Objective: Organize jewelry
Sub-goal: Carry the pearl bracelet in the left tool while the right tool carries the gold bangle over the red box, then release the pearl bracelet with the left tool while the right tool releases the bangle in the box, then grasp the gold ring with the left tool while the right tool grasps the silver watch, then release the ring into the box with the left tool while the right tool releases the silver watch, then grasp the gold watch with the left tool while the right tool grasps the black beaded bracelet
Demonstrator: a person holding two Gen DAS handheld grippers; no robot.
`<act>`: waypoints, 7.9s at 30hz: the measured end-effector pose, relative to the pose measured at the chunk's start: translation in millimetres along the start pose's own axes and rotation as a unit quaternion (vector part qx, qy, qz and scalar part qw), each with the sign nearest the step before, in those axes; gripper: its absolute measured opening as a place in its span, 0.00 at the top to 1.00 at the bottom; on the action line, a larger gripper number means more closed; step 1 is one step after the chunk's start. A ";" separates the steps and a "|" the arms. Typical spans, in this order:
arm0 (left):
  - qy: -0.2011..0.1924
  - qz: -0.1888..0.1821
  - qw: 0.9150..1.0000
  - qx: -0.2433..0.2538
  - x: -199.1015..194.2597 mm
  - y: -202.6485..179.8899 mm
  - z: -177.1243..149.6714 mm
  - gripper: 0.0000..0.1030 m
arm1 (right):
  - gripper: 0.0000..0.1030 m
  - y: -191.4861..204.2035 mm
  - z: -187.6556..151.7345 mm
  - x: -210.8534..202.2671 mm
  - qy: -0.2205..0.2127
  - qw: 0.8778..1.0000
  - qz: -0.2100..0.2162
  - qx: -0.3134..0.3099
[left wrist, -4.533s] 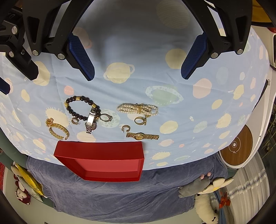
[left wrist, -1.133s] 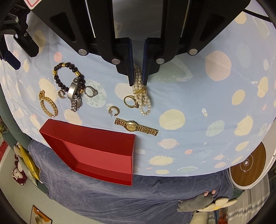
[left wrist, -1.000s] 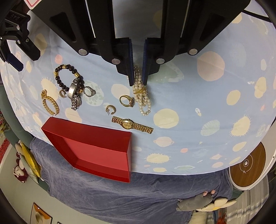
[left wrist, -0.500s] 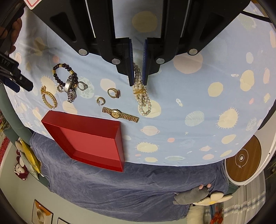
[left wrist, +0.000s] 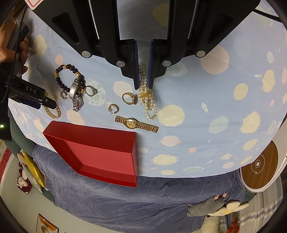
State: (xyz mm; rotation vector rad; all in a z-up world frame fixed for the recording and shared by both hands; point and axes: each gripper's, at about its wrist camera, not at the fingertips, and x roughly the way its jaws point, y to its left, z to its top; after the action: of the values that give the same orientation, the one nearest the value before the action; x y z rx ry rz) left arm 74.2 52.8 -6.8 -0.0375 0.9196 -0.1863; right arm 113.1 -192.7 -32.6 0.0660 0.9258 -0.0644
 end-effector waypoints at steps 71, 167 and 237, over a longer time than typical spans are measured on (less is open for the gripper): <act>-0.058 0.069 0.989 0.114 32.3 -71.7 131.1 0.55 | 0.31 -17.0 84.5 -79.9 -0.098 0.993 0.062 0.017; -0.018 -0.018 0.998 0.058 -17.9 -25.3 42.0 0.94 | 0.90 10.1 28.8 -120.0 -0.121 0.984 0.132 0.005; 0.008 0.030 0.997 0.065 10.7 -21.8 20.9 0.42 | 0.60 43.6 -26.1 -80.8 -0.036 0.987 0.133 -0.079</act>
State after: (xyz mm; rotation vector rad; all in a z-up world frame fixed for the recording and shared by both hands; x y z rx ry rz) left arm 94.0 28.5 -0.1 0.1131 0.9207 -0.1902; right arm 47.6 -145.0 17.7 0.0395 0.8401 0.2534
